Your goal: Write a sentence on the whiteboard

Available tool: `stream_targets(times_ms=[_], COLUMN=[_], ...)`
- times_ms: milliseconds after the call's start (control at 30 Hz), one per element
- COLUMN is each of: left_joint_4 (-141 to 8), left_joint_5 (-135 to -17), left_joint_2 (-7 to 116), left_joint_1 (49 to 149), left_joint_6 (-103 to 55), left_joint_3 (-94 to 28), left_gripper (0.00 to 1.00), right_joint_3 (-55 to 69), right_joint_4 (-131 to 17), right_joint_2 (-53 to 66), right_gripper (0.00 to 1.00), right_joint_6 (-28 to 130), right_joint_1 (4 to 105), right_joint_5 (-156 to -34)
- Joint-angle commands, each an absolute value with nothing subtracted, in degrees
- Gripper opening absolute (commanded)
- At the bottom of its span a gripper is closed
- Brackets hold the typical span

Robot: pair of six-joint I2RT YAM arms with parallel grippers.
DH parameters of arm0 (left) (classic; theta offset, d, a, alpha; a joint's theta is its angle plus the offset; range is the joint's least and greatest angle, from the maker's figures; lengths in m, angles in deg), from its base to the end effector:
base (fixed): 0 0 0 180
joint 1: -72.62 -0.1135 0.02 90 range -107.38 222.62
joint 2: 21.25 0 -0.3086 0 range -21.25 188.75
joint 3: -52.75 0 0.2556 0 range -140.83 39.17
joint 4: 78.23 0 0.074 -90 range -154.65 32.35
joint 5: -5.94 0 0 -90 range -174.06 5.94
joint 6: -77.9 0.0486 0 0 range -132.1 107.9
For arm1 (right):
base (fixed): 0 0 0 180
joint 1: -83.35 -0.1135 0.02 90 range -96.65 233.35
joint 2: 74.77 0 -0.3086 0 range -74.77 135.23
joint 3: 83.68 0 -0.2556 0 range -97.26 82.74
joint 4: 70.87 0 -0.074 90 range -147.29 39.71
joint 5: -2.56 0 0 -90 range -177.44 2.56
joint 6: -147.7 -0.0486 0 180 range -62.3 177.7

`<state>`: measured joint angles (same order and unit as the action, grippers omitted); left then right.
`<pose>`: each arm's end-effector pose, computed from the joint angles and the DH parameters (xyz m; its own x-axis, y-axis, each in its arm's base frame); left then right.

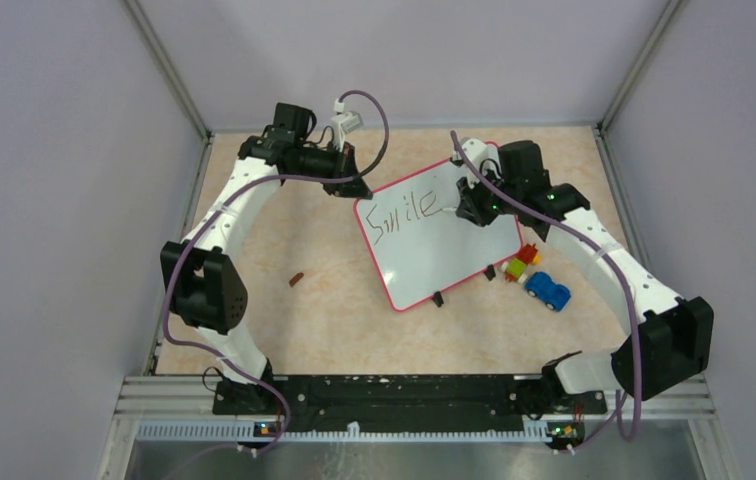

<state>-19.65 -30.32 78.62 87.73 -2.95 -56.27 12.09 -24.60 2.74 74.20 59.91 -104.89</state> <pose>0.3683 -0.1400 0.3801 -0.6190 0.2646 -0.7395 0.7687 0.3973 -0.5013 0.2694 0.1327 0.3681 -0.3921 -0.4653 -0.7935 -0.7332 0.6791 -0.0359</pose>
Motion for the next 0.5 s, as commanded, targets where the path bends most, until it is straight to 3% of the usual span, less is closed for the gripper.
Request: stream_targets(times_ms=[0, 467], left_joint_4=[-18.32, -18.40], left_joint_5=[-29.74, -29.57], left_joint_2=[78.59, 78.64], left_joint_1=[88.88, 88.87], left_joint_6=[-2.32, -2.51], left_joint_3=[-55.76, -55.58], left_gripper=[0.00, 0.00], right_joint_3=[10.91, 11.91], right_joint_4=[-26.52, -24.13], right_joint_2=[3.12, -2.60], right_gripper=[0.00, 0.00], right_joint_6=[74.57, 72.68], right_joint_1=[60.35, 57.42], right_joint_5=[-104.94, -109.34])
